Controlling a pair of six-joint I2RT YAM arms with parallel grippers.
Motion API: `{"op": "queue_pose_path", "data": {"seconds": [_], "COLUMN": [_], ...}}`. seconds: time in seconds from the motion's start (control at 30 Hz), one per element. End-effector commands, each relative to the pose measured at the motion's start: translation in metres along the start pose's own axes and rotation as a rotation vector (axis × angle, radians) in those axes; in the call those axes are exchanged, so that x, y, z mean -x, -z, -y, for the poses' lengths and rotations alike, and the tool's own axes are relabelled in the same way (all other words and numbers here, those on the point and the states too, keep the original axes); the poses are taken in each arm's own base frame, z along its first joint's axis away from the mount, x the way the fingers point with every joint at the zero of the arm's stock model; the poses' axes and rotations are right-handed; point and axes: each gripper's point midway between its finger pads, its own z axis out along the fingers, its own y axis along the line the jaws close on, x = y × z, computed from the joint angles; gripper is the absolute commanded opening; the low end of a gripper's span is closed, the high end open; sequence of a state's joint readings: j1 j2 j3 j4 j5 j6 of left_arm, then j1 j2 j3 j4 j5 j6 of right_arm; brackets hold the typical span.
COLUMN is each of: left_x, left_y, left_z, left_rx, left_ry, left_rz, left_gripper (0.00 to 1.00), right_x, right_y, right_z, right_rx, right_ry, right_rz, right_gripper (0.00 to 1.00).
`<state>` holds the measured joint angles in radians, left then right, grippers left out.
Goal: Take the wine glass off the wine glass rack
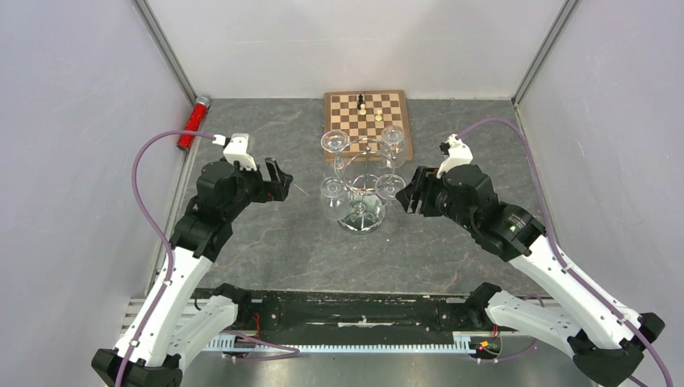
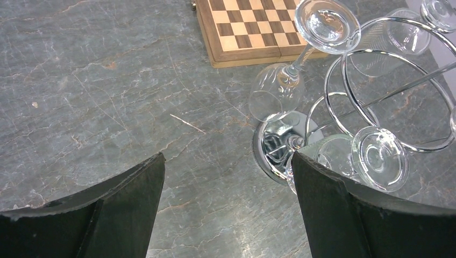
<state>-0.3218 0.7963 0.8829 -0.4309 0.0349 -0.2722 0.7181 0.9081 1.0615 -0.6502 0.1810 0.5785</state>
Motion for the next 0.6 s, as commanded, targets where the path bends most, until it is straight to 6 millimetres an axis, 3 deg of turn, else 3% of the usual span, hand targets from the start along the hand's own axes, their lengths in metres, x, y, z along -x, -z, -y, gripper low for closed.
{"op": "queue_pose_path", "data": {"seconds": [0.0, 0.57], "left_x": [0.0108, 0.0097], "left_y": [0.0017, 0.0019], "left_z": [0.0030, 0.0035], "left_rx": [-0.007, -0.010], "left_ry": [0.049, 0.053], "left_rz": [0.047, 0.045], "left_gripper": [0.93, 0.93], "right_x": [0.0039, 0.0027], "right_y": [0.0009, -0.0035], "right_z": [-0.0086, -0.0045], "right_rx": [0.051, 0.107], "right_ry": [-0.150, -0.481], "right_rz": [0.066, 0.193], "right_gripper": [0.62, 0.55]}}
